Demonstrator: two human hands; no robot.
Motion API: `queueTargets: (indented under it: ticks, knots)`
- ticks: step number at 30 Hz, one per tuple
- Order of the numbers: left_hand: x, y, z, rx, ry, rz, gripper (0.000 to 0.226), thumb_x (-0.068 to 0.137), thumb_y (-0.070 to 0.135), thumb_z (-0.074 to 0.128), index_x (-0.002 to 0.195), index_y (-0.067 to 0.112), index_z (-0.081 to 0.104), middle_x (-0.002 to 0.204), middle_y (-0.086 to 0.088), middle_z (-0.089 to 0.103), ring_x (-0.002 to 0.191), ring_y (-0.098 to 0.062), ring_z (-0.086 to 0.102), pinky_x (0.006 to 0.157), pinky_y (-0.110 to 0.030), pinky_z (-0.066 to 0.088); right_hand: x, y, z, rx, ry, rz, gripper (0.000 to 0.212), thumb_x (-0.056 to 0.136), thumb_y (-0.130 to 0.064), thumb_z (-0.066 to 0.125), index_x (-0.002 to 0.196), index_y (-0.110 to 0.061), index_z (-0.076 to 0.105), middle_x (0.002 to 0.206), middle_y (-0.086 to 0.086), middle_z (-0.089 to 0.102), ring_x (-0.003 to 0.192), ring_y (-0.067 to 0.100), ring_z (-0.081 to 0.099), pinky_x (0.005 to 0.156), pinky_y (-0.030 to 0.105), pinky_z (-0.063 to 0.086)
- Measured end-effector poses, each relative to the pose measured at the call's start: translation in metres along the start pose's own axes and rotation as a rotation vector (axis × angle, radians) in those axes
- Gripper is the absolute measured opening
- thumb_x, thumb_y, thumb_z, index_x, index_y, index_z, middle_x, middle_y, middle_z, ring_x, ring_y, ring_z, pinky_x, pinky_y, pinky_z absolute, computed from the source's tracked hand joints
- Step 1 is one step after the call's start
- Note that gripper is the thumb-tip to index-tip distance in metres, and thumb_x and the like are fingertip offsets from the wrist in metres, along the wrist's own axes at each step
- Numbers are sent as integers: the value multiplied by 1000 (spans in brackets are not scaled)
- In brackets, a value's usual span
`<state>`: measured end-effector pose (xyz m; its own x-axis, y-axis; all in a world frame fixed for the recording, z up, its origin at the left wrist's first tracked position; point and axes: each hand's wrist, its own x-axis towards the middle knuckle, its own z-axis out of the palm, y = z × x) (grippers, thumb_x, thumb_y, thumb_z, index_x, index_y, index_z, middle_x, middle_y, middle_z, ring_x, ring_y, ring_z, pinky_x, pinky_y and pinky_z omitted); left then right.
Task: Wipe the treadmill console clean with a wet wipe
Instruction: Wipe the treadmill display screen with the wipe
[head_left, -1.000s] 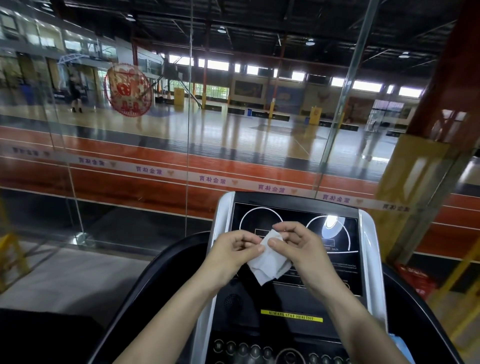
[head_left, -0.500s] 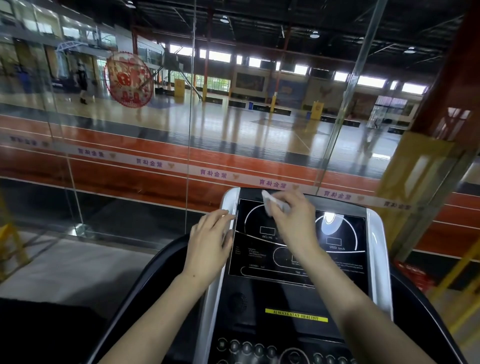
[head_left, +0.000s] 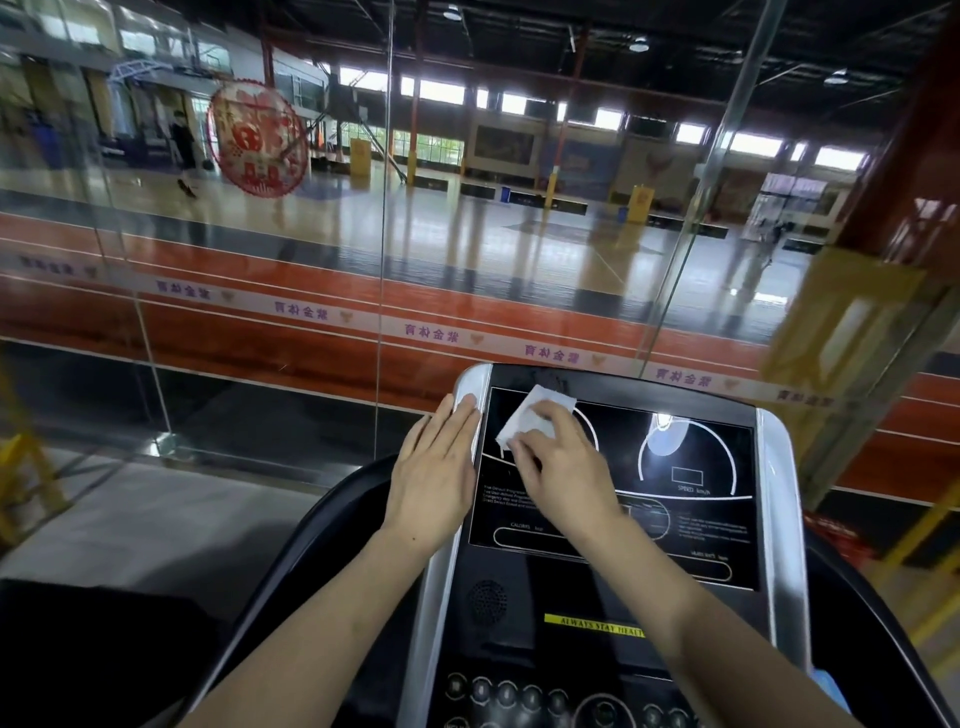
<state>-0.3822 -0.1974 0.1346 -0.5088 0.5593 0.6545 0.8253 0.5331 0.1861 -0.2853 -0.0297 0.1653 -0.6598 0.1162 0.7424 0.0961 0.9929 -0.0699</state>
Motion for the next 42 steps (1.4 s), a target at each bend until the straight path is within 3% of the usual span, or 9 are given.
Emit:
queueTargets:
  ticks: [2, 6, 12, 17, 21, 31, 35, 39, 42]
  knots:
    - [-1, -1, 0, 5, -8, 8, 61, 97, 22, 29, 157, 12, 41, 168, 1, 32, 158, -18, 21, 127, -42, 22, 2, -1, 2, -19, 18, 36, 9, 94, -19, 76, 89, -12, 76, 127, 11, 67, 119, 28, 63, 69, 38, 60]
    - [-3, -1, 1, 40, -22, -10, 62, 98, 23, 28, 159, 14, 36, 170, 2, 26, 159, -17, 17, 126, -45, 24, 3, -5, 9, 83, -29, 70, 36, 92, -10, 77, 127, -4, 68, 140, 13, 65, 139, 27, 55, 111, 35, 45]
    - [-4, -2, 5, 112, -47, -36, 67, 98, 24, 27, 164, 16, 19, 174, 1, 10, 161, -21, 4, 128, -49, 17, 10, -11, 27, -51, -119, -42, 51, 94, -6, 68, 144, -7, 57, 163, 11, 41, 152, 25, 38, 123, 44, 35]
    - [-5, 0, 7, 115, -54, -49, 67, 98, 23, 23, 164, 16, 20, 174, 1, 9, 161, -21, 4, 128, -50, 19, 11, -18, 28, 12, -118, 38, 42, 103, -11, 60, 144, -6, 58, 163, 9, 42, 152, 23, 38, 120, 44, 40]
    - [-4, 1, 6, 112, -50, -59, 65, 99, 24, 24, 164, 17, 23, 173, 2, 11, 161, -21, 8, 127, -50, 20, 10, -19, 29, 90, -83, 105, 53, 102, -16, 63, 152, -6, 48, 163, 6, 43, 150, 19, 40, 122, 33, 32]
    - [-4, 1, 5, 107, -54, -78, 65, 99, 25, 25, 164, 19, 24, 174, 5, 10, 161, -22, 6, 127, -51, 19, 2, -20, 44, -57, -65, 75, 58, 104, -15, 60, 156, 0, 39, 165, 13, 37, 155, 25, 30, 123, 46, 36]
    - [-4, 0, 5, 117, -58, -74, 66, 98, 25, 27, 164, 20, 23, 173, 5, 10, 161, -22, 7, 127, -51, 19, 8, -16, 51, -65, -101, -58, 63, 100, -3, 61, 157, -2, 36, 167, 13, 32, 157, 21, 23, 130, 40, 18]
    - [-5, -1, 3, 127, -75, -62, 68, 97, 28, 24, 164, 19, 21, 174, 5, 7, 161, -23, 4, 127, -53, 18, 0, -2, 36, -131, -137, -85, 61, 105, -9, 52, 161, -5, 28, 170, 8, 23, 158, 16, 15, 130, 29, -1]
    - [-4, 1, 4, 109, -82, -60, 68, 97, 28, 22, 164, 18, 20, 174, 4, 6, 161, -24, 3, 128, -54, 17, -19, 34, 15, -174, -129, -18, 62, 103, -7, 44, 162, -8, 26, 170, 5, 23, 158, 15, 17, 130, 38, 17]
